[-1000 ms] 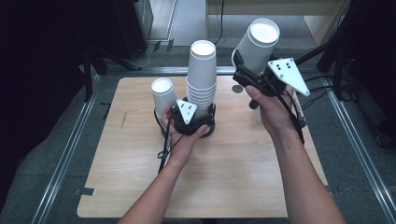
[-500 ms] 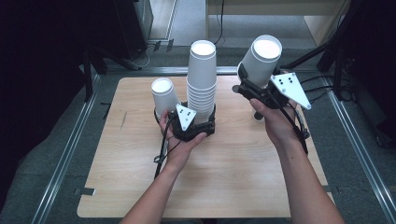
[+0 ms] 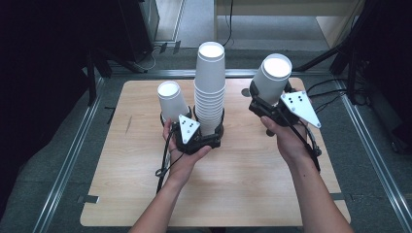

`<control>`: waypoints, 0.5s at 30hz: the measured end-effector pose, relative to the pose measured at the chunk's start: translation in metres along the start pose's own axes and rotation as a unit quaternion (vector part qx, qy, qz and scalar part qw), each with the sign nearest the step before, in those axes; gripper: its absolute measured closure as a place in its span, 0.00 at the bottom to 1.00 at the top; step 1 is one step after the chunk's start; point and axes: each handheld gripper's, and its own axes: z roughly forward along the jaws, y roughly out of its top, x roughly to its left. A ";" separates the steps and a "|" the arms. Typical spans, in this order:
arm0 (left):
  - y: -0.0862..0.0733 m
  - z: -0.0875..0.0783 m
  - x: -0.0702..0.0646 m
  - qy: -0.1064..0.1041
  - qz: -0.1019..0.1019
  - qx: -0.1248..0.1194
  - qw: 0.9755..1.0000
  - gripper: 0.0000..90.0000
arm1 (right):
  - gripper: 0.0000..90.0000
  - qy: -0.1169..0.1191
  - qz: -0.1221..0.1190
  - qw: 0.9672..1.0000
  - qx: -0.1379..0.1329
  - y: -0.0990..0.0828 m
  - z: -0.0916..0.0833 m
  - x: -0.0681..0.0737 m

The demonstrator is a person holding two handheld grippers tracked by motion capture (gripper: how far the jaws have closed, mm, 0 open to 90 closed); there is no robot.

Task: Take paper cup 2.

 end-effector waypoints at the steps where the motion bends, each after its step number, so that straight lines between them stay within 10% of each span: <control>1: -0.001 -0.002 -0.001 -0.001 0.002 0.002 1.000 0.00 | 0.15 0.000 -0.001 1.000 0.001 -0.002 -0.002 0.000; 15: -0.013 -0.023 -0.001 -0.018 -0.011 0.015 1.000 0.00 | 0.15 -0.006 -0.038 0.999 0.020 -0.028 -0.027 -0.003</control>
